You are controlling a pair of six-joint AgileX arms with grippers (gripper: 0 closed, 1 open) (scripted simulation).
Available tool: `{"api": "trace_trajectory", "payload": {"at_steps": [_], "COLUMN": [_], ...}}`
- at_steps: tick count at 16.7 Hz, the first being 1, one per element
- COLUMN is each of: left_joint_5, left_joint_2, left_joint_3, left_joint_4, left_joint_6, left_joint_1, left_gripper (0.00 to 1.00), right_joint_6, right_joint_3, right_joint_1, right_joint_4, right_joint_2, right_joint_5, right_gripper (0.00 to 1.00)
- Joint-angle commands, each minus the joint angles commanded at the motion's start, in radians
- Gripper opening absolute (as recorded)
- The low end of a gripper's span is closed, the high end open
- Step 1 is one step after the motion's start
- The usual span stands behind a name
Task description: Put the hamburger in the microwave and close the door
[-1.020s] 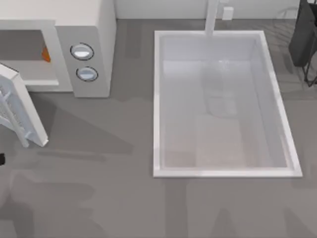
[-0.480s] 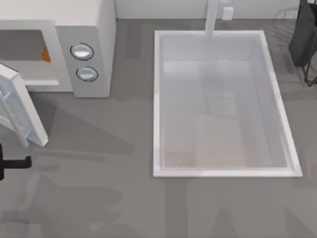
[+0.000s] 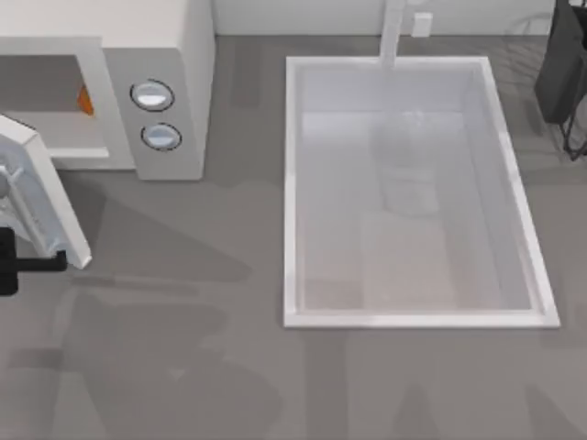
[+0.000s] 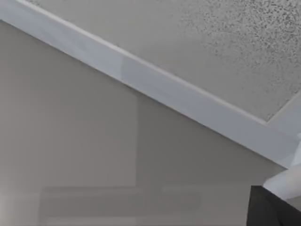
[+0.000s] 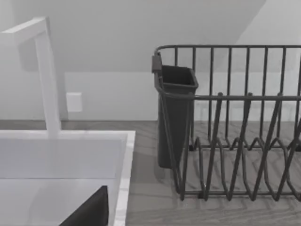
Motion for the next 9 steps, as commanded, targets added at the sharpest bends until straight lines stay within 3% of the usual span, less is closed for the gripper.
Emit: {"api": "trace_trajectory", "payload": {"at_steps": [5, 9], "left_joint_5": [-0.015, -0.019], "left_joint_2": [0.226, 0.286], "left_joint_3": [0.134, 0.176], "left_joint_4": [0.098, 0.127], "left_joint_6": [-0.014, -0.017], "left_joint_1": [-0.016, -0.022], "left_gripper": [0.00, 0.00], "right_joint_6": [0.000, 0.000], "right_joint_3": [0.000, 0.000], "right_joint_1": [0.000, 0.000], "right_joint_4": [0.000, 0.000], "right_joint_2": [0.000, 0.000], "right_joint_5": [0.000, 0.000], "right_gripper": [1.00, 1.00]}}
